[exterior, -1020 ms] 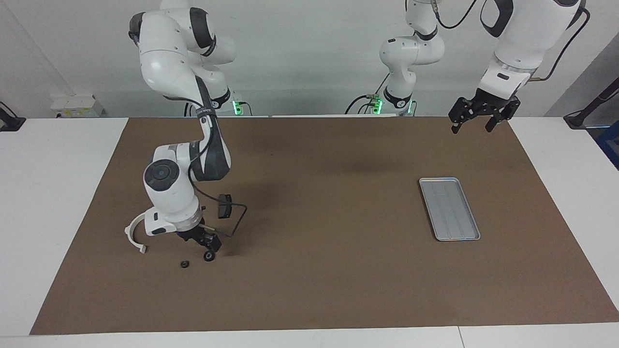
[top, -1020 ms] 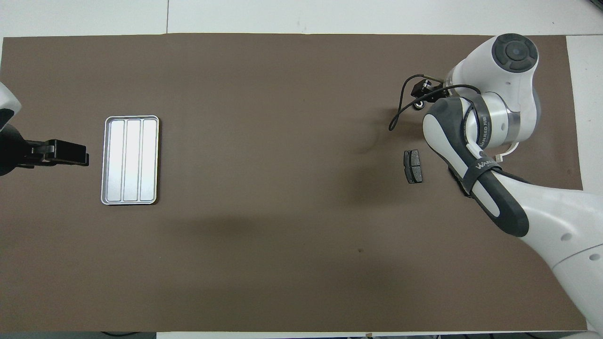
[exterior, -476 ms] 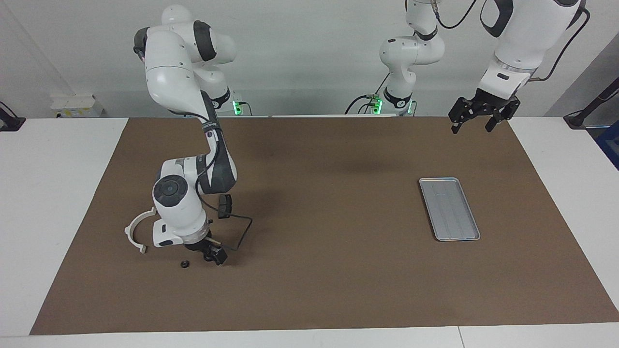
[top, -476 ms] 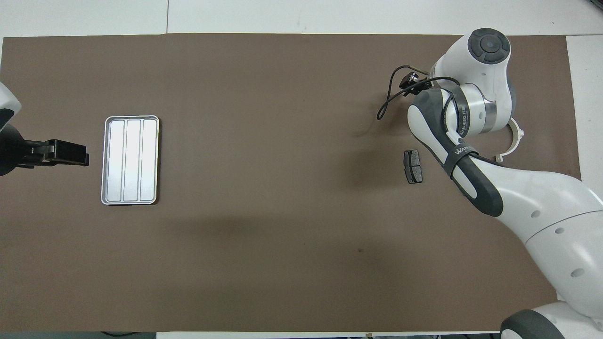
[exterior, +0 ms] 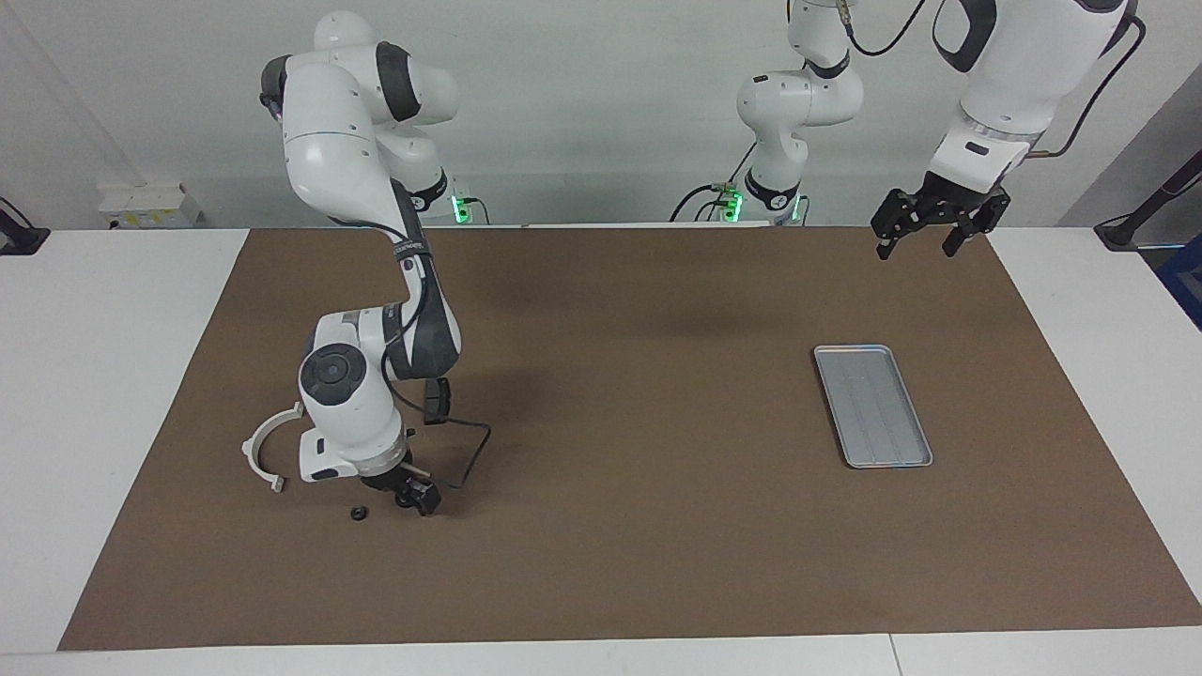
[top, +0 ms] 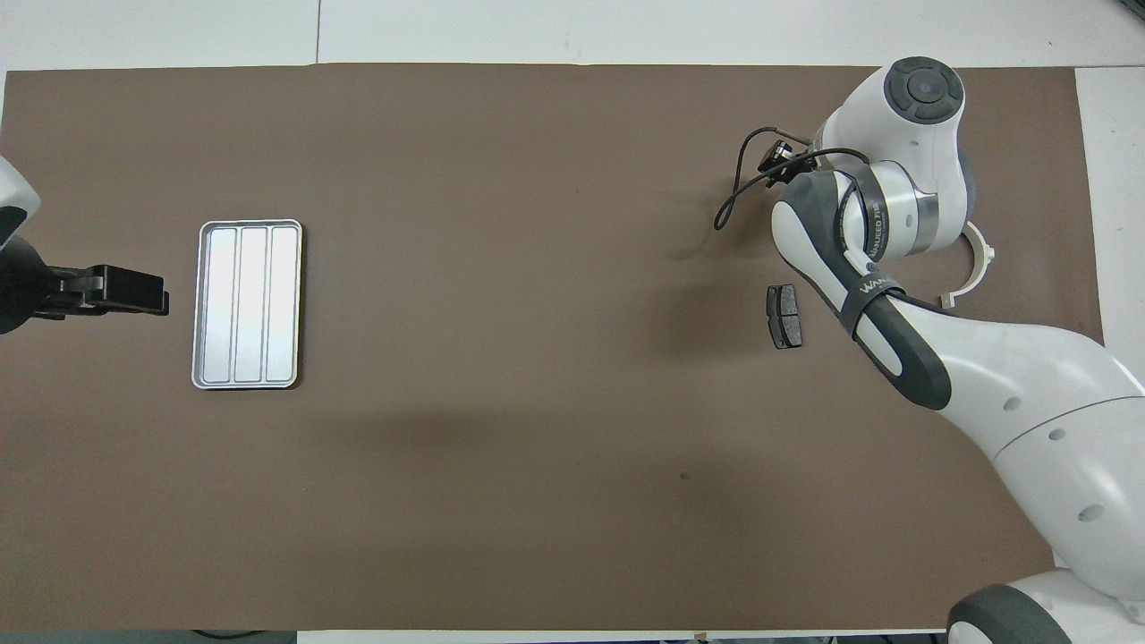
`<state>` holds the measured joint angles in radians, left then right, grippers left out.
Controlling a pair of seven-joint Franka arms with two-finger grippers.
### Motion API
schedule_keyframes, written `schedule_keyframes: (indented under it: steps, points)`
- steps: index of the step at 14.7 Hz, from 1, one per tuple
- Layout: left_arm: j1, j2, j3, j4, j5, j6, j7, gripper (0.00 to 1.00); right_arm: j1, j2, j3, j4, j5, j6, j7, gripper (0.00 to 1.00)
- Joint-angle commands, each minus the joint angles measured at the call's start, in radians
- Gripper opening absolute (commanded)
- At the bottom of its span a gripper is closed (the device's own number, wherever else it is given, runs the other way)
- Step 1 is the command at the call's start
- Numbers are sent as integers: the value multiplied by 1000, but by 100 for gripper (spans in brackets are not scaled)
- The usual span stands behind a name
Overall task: Pick bearing gear from pile to tray
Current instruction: 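Carry the bearing with the right gripper to table center and release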
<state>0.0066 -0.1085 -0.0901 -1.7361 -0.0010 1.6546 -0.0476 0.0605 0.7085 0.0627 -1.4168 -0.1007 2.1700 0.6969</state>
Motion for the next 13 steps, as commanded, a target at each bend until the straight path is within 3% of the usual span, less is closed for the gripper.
schedule_keyframes:
  steps: [1,3,4,5,6,10,13]
  points:
    - [-5,-30,6,-26,-2,-1,3,100,-2,5,8,-17,1,31,32,89]
    - [-5,-30,6,-26,-2,-1,3,100,-4,3,8,-16,-1,30,32,67]
    - [-5,-30,6,-26,-2,-1,3,100,-4,2,8,-16,-1,25,30,46]
    - [-5,-28,6,-26,-2,-1,3,100,-7,2,9,-14,-1,18,29,11]
    - [-5,-28,6,-26,-2,-1,3,100,-7,2,11,-14,-2,16,27,0]
    - [-5,-30,6,-26,-2,-1,3,100,-5,0,12,-4,-8,-4,23,0]
    - [-5,-30,6,-26,-2,-1,3,100,-5,-7,14,59,-14,-134,-14,0]
